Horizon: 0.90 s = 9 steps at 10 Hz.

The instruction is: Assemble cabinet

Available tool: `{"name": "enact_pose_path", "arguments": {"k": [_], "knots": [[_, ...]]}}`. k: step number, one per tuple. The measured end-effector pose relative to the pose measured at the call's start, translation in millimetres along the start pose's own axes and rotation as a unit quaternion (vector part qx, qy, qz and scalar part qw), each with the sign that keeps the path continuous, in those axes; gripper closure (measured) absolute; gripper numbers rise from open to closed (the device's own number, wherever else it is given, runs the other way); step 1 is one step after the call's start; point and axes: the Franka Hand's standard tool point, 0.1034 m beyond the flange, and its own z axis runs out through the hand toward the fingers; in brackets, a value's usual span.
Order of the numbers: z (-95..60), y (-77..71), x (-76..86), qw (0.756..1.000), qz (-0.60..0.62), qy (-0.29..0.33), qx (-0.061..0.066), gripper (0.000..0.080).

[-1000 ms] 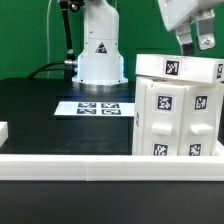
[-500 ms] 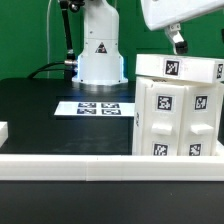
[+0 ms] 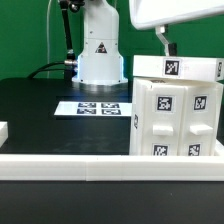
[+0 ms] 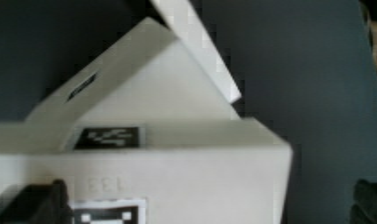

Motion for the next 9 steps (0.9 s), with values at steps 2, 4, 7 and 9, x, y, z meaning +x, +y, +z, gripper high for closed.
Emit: {"name": "enact_pose_path", "arguments": {"k": [2,4,7,9], "knots": [[0.4,1.9,0.7,0.994,-0.108,-0.017,-0.015,0.0002],[0.0,5.0,2.5,0.978,-0.206,-0.019,-0.016,0.0002],[-1.4,24.2,9.6,0.94,-0.34,-0.031,-0.013,0.0002],[-2.1,31.5,13.1,0.896,-0.442,-0.033,-0.011,0.0002]]}}
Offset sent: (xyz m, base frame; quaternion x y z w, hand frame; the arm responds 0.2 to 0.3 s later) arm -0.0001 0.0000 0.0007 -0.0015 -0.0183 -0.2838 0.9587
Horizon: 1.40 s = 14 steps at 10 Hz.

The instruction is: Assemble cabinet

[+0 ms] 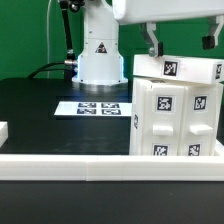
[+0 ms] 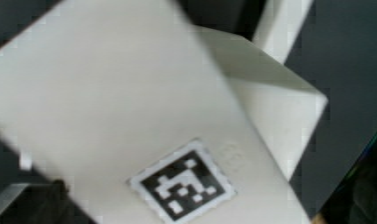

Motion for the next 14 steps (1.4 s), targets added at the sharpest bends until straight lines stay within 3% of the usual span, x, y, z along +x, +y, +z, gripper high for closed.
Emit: {"name": "enact_pose_path", "arguments": {"k": [3,8,11,13,14], "knots": [[2.0,6.4,-5.8,0.993,-0.117,-0.005,-0.005,0.0002],[16.2,8.3,-15.9,0.997,-0.079,-0.01,-0.007,0.0002],[15.9,9.7,-16.3,0.997,-0.071,-0.01,-0.007,0.0002],[15.3,10.2,-15.7,0.998,-0.068,-0.01,-0.008,0.0236],[15.4,10.5,-15.9,0.998,-0.068,-0.01,-0.008,0.0236]]}}
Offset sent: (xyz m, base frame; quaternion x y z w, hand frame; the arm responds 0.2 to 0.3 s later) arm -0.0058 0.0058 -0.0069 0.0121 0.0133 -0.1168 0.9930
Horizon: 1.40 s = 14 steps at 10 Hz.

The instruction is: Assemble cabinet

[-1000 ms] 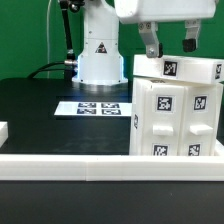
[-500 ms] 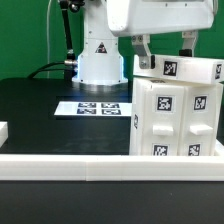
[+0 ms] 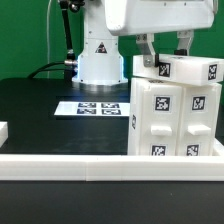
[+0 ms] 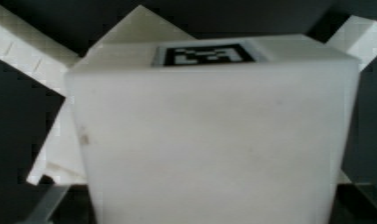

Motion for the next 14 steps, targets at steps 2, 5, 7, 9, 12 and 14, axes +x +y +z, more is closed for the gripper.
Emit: {"name": "enact_pose_path", "arguments": {"k": [2,5,7,9,12,14], "knots": [[0.0,0.0,0.0,1.0,0.028,0.0,0.0,0.024],[0.0,-0.8,0.5,0.99,0.14,0.0,0.001,0.024],[0.0,-1.4,1.1,0.971,0.24,0.001,0.001,0.0239],[0.5,-1.9,1.4,0.935,0.356,0.014,-0.005,0.0239],[0.7,-2.2,3.4,0.869,0.494,0.03,-0.003,0.0239],[0.7,-3.9,5.9,0.806,0.591,0.035,0.005,0.0238]]}}
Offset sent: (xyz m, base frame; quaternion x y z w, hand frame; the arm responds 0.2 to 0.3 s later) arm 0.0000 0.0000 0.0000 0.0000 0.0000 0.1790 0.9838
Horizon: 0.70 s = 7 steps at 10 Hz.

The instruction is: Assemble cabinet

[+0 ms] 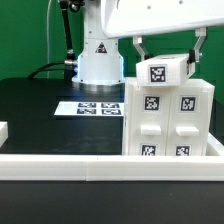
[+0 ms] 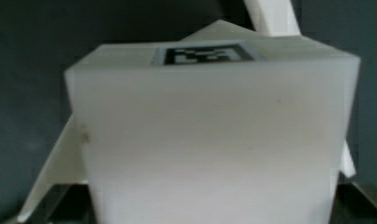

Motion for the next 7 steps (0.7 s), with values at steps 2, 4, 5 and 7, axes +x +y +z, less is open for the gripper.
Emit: {"name": "enact_pose_path", "arguments": {"k": [2,4,5,7], "knots": [[0.8,-2.1,-1.4,0.994,0.106,-0.002,0.005,0.0238],[1.4,-3.9,-2.6,0.982,0.189,-0.007,0.01,0.0238],[1.4,-4.6,-3.2,0.976,0.219,-0.009,0.011,0.0238],[1.5,-7.1,-5.0,0.944,0.33,-0.015,0.015,0.0238]]}}
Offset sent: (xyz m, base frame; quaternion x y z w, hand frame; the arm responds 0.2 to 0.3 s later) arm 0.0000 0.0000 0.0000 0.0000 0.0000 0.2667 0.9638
